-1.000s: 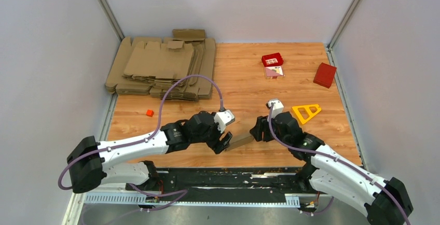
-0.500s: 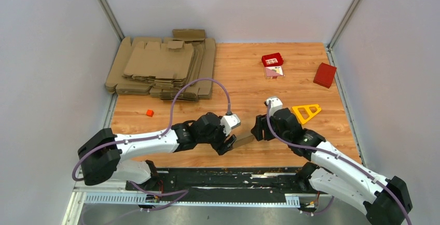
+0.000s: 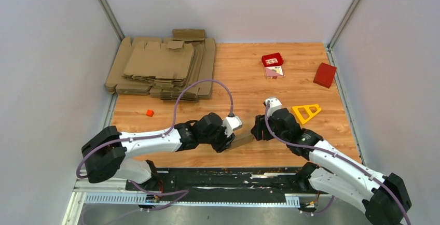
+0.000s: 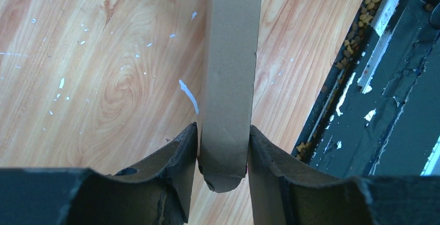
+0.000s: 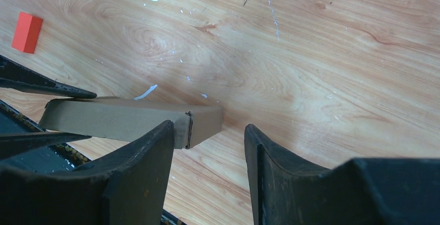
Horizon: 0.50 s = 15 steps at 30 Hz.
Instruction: Fold the paper box
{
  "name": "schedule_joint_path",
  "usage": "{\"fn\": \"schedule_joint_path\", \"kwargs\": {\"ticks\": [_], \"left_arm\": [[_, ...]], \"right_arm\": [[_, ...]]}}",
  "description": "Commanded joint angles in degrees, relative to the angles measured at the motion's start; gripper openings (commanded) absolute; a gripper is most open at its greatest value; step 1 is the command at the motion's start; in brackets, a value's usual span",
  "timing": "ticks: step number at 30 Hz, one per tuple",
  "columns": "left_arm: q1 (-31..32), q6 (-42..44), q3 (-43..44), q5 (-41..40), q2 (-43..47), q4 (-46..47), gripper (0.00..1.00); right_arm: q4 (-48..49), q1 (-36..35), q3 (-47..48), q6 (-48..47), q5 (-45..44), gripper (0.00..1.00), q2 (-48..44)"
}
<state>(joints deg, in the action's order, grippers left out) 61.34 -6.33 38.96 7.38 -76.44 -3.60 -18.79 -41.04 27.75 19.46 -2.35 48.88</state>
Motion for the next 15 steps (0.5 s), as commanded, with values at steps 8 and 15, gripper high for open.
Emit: {"fn": "schedule_joint_path", "kwargs": {"ticks": [8,15], "left_arm": [[-0.1,1.1,2.4,-6.8,-0.6,-1.4,0.46],[-0.1,3.2,3.0,-9.2,-1.2,-2.4,0.46]], "right_arm": [[-1.3,0.0,-3.6,4.0,-1.3,0.45,3.4],[-1.3,0.1,-4.7,4.9,0.9,0.43,1.0]]}}
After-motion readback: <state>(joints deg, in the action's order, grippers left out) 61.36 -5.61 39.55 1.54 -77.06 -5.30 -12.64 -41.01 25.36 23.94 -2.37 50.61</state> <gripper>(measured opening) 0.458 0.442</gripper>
